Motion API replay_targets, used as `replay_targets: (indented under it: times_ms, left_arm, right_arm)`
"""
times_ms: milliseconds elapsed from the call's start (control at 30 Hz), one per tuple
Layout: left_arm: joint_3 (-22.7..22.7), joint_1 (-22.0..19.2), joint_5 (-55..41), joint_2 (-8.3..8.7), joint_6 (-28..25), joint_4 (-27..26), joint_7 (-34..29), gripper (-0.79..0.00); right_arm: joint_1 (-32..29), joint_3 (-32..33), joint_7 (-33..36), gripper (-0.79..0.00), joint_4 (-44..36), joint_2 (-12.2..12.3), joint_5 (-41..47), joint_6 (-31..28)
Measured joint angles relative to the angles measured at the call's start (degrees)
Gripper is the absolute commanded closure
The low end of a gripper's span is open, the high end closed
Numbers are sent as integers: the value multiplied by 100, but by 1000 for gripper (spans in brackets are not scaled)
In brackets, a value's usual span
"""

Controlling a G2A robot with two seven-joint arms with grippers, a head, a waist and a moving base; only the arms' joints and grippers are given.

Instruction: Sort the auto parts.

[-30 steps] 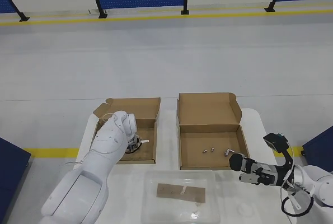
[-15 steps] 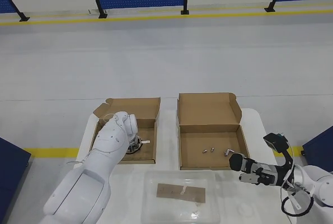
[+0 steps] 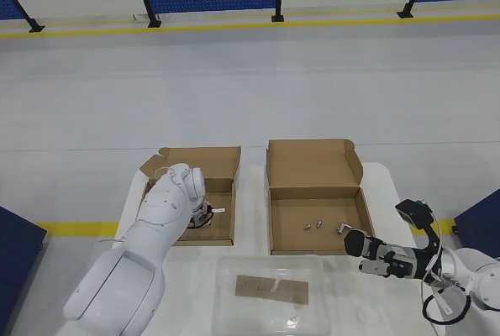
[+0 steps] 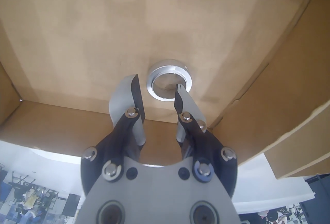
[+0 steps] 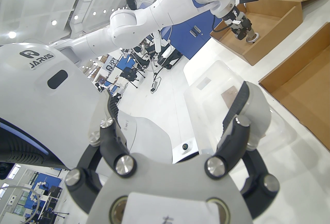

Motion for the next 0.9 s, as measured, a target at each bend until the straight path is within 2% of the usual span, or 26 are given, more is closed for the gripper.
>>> replay_targets:
  times_ms: [67,167,200,433,633,733,900]
  left_arm:
    - [11,-33,38,10,-13,-23,-58,-446]
    - [36,-76,115,20,27,-78,-152,-736]
    - [36,-88,122,24,31,-100,-179,-785]
    - [-66,-132,13,102,-159,-421,-380,-785]
    - [-262,-23,-145,258,-352,-1035,-611,-785]
    - [-387,151,-168,376,-431,-1553,-809,-785]
    - [-893,723,-413,691,-801,-2869,-1354,-785]
  right_arm:
    - [0,0,0,-785,0,0,0,0]
    - [0,0,0,-785,0,0,0,0]
    - [0,0,0,-785,0,0,0,0]
    - [0,0,0,-785,0,0,0,0]
    - [0,0,0,-785,0,0,0,0]
    - [0,0,0,-785,0,0,0,0]
    - [0,0,0,-785,0,0,0,0]
